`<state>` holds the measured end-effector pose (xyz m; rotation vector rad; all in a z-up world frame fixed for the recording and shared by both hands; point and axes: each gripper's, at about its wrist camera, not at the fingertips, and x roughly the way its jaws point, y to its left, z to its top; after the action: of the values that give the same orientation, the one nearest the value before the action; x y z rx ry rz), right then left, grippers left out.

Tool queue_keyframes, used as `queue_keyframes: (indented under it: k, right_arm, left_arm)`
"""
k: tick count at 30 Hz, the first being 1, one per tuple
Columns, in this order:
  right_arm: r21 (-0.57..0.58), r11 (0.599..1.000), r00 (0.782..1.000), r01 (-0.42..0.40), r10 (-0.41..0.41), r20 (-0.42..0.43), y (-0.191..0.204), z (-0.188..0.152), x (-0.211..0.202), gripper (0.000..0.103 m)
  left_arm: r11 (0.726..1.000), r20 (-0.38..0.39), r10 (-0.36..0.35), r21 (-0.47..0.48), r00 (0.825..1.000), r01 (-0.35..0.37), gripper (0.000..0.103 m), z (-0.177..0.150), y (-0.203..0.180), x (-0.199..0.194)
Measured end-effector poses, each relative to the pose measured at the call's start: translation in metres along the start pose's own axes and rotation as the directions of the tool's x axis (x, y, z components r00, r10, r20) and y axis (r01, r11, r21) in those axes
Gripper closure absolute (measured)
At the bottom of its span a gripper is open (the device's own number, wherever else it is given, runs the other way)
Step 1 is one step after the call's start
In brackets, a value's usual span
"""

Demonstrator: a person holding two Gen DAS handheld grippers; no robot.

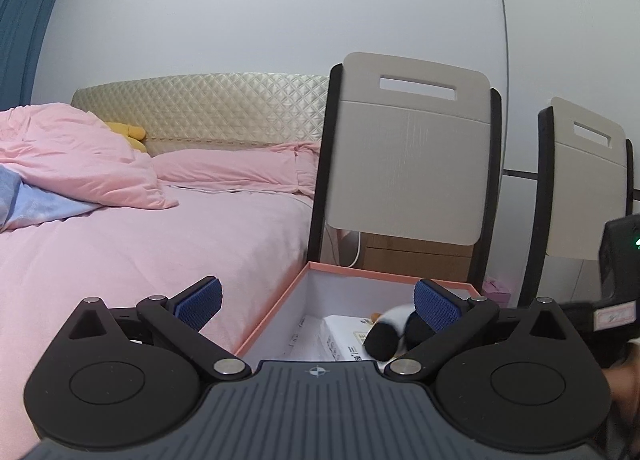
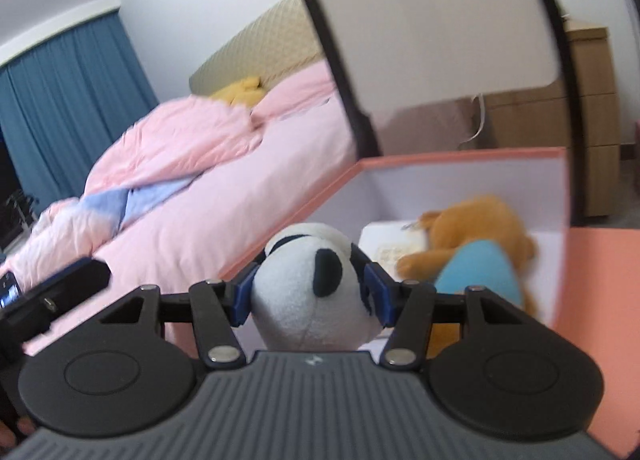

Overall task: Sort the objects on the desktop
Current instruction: 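Carry the panda plush with the right gripper into the box and release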

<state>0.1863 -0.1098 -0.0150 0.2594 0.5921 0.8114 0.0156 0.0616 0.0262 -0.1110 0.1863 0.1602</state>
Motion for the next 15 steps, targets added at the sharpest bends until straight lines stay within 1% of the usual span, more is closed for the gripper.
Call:
queue_keyframes:
  k: [3,6,8,12,15]
  right_arm:
    - [-0.004,1.000,1.000,-0.006,0.006,-0.031,0.005,-0.006,0.017,0.045]
    - [-0.009,1.000,0.999,-0.002,0.001,-0.040,0.008,-0.007,0.029,0.047]
    - [-0.013,1.000,0.999,0.002,-0.002,-0.047,0.007,-0.006,0.032,0.050]
    - [-0.012,1.000,0.998,0.004,-0.005,-0.055,0.006,-0.008,0.036,0.050]
    - [-0.023,1.000,0.998,0.021,-0.022,-0.050,0.006,-0.008,0.034,0.050]
  left_arm:
    - [1.000,-0.001,0.008,-0.007,1.000,-0.008,0.000,0.001,0.003,0.001]
    - [1.000,-0.002,0.008,-0.008,1.000,-0.008,0.000,0.000,0.004,0.001]
    - [1.000,-0.003,0.006,-0.007,1.000,-0.006,0.000,0.000,0.004,0.001]
    - [1.000,-0.004,0.003,-0.003,1.000,-0.003,0.000,0.000,0.004,0.001]
    - [1.000,-0.005,0.000,0.000,1.000,0.000,0.000,-0.001,0.005,0.000]
